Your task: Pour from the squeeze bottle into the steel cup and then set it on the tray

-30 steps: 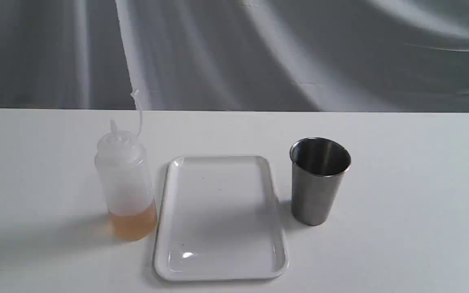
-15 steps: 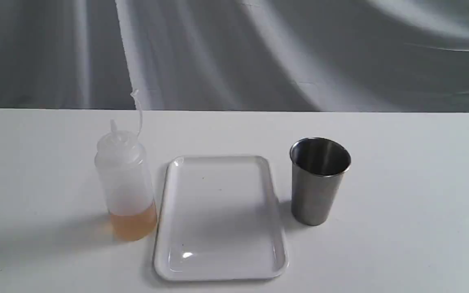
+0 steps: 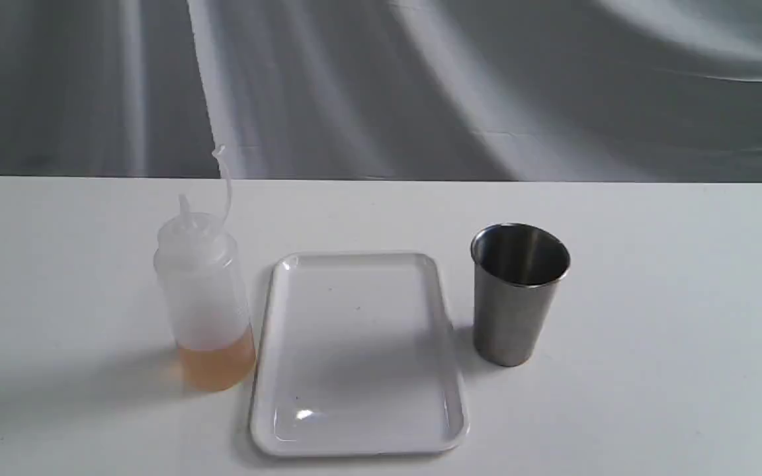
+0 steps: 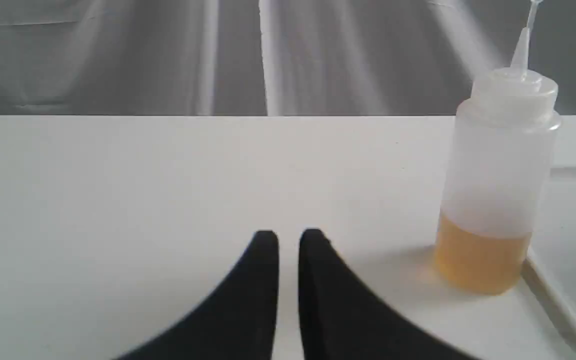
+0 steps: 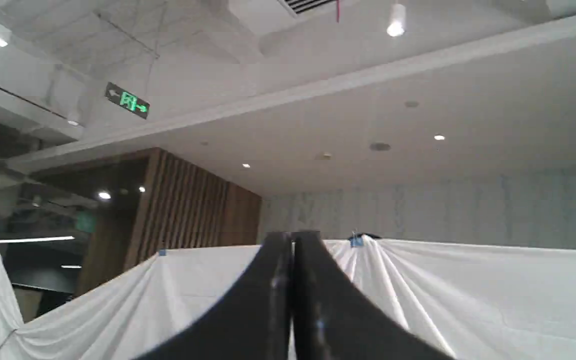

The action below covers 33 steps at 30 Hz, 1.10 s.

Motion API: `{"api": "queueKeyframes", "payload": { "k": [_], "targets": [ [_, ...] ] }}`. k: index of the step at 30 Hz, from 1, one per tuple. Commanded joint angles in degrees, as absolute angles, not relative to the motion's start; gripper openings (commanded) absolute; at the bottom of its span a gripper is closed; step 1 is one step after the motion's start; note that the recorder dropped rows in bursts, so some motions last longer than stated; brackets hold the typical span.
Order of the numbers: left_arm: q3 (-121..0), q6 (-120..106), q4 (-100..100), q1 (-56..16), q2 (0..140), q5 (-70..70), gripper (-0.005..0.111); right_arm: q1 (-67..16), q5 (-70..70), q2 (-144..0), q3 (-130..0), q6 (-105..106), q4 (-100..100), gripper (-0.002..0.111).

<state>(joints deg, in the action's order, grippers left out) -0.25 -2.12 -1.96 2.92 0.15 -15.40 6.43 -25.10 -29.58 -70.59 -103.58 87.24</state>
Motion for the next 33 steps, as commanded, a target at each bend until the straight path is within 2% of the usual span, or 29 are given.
{"api": "queueKeyframes", "payload": {
  "k": [1, 13, 22, 28, 33],
  "targets": [
    [0.0, -2.0, -1.9, 3.1, 0.0, -14.8, 0.008, 6.7, -26.1, -31.8, -75.3, -105.4, 87.2, 0.0],
    [0.0, -1.9, -1.9, 3.1, 0.0, -14.8, 0.008, 6.7, -18.8, -35.9, -81.5, -103.0, 86.2, 0.0],
    [0.0, -2.0, -1.9, 3.1, 0.0, -14.8, 0.008, 6.7, -14.6, -41.2, -81.5, -71.3, 51.4, 0.0],
    [0.0, -2.0, -1.9, 3.1, 0.0, -14.8, 0.008, 6.7, 7.7, -41.5, -81.5, -39.7, 32.6, 0.0],
    [0.0, -2.0, -1.9, 3.1, 0.0, -14.8, 0.008, 2.5, 21.5, -41.5, -81.3, -25.9, 24.3, 0.0]
  ]
}}
